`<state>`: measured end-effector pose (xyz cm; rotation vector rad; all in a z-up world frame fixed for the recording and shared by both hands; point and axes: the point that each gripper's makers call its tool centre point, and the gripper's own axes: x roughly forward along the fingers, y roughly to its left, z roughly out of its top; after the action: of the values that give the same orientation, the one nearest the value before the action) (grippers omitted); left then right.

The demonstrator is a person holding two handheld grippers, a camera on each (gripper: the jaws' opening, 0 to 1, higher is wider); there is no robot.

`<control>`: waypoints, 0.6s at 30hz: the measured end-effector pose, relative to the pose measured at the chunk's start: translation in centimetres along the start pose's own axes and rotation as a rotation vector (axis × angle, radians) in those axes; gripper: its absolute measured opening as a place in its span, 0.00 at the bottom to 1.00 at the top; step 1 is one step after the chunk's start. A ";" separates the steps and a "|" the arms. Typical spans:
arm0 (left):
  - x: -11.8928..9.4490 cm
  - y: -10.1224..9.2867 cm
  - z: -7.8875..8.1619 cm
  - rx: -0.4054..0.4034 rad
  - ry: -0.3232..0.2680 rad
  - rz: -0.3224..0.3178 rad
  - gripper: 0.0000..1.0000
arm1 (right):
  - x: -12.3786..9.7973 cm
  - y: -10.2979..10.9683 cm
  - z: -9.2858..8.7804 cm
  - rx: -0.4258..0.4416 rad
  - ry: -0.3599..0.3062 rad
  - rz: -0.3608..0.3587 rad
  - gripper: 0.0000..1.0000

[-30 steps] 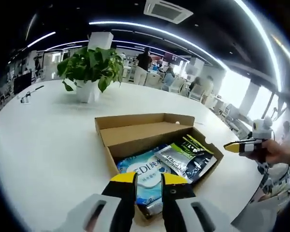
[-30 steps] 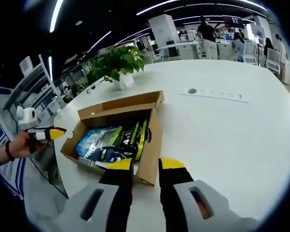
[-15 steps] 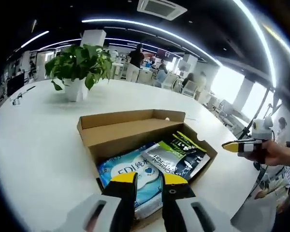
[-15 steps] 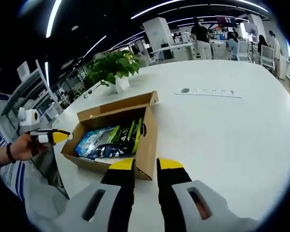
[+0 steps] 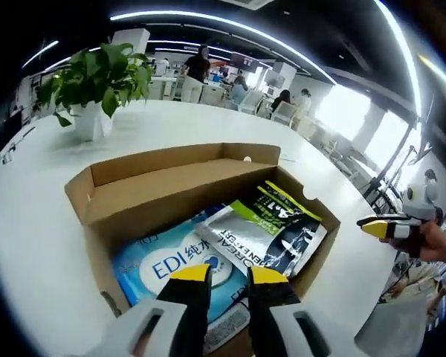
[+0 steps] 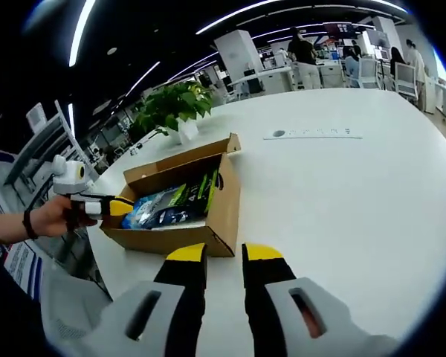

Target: Operate the shoe box by opening the lid, removing the specified soft item, and placing it in the target area until the item is outside and the box remains undamaged.

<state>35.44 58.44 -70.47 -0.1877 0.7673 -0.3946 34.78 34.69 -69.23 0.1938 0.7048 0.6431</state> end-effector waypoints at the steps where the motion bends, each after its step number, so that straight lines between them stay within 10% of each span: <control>1: 0.3 -0.1 -0.3 -0.003 0.025 -0.008 0.19 | -0.2 -0.2 -0.3 0.001 0.005 -0.010 0.16; 18: 2.5 -1.5 -1.2 -0.242 0.063 -0.091 0.02 | -0.3 0.3 -0.9 -0.002 0.027 -0.004 0.16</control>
<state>35.77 55.99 -72.41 -0.4400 0.8706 -0.3950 33.87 34.66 -69.61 0.1825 0.7303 0.6433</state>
